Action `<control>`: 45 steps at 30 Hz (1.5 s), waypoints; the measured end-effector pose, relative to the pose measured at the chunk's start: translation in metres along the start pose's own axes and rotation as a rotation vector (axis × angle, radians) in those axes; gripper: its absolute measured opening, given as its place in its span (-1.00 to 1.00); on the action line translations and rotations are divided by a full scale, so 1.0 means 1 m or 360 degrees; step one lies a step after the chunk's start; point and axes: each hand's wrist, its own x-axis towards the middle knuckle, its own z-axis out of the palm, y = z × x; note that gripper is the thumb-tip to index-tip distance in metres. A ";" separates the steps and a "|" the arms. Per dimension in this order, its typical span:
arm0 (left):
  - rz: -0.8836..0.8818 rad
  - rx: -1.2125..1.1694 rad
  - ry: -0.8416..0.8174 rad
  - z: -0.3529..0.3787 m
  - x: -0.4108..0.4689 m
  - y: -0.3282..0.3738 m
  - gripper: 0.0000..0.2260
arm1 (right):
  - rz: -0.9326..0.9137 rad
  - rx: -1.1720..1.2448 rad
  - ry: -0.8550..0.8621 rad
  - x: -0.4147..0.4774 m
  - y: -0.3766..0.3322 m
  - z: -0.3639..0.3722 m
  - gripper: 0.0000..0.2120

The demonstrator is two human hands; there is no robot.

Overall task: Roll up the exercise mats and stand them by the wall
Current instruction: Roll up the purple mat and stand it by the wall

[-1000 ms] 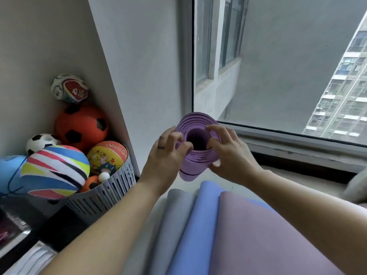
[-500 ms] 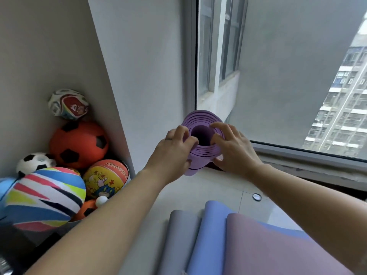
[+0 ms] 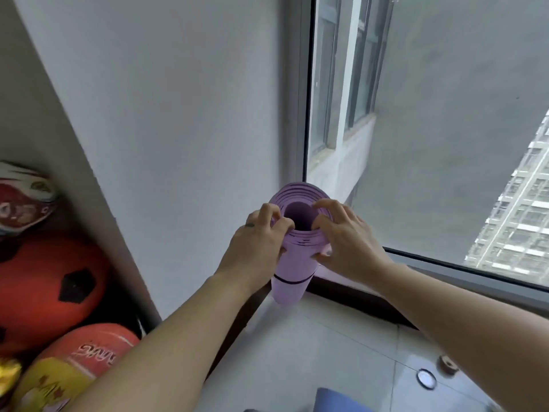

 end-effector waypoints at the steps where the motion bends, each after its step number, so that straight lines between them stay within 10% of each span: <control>1: -0.0020 0.0014 -0.0019 0.013 0.016 -0.010 -0.61 | 0.0004 0.0016 -0.0014 0.014 0.012 0.012 -0.59; 21: -0.0343 -0.0165 -0.0187 0.125 0.172 -0.107 -0.41 | 0.0290 -0.0095 -0.0214 0.173 0.095 0.123 -0.37; 45: -0.0375 0.0008 -0.0645 0.102 0.192 -0.110 -0.29 | 0.0267 -0.0112 -0.0697 0.195 0.092 0.089 -0.26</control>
